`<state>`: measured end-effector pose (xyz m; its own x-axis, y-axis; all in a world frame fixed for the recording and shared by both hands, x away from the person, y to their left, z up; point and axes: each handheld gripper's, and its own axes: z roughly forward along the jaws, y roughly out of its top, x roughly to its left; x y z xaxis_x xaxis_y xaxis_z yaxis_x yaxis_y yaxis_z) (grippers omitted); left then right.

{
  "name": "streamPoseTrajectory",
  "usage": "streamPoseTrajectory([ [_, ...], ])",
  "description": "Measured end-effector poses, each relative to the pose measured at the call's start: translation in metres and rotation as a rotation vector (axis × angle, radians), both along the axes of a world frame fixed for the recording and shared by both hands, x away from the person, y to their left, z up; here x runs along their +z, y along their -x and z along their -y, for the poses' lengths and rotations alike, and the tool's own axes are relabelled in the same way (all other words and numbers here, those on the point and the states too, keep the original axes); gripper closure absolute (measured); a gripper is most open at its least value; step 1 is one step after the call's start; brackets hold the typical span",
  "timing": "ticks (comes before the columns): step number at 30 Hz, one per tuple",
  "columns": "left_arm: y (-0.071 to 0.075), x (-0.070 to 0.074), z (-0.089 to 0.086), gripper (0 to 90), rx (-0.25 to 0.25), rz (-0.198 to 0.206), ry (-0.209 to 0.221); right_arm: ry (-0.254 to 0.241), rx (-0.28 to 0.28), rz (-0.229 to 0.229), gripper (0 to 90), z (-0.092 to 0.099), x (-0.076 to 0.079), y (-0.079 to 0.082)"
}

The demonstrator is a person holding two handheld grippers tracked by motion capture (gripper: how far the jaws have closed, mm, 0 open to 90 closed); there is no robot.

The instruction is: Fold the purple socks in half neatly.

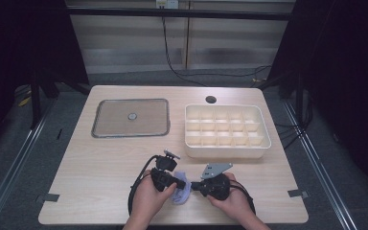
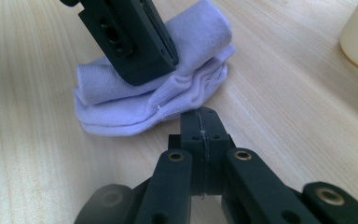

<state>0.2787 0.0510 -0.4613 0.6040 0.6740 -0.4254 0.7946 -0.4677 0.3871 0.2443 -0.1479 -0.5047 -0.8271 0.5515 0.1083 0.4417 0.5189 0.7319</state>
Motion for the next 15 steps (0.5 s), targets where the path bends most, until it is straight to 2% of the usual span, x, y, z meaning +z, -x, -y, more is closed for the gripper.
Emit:
streamPoseTrajectory([
  [15,0.0046,-0.0056,0.0047,81.6,-0.008,0.022,-0.002,0.006,-0.022,-0.009,90.0,0.0038,0.0010,-0.0019],
])
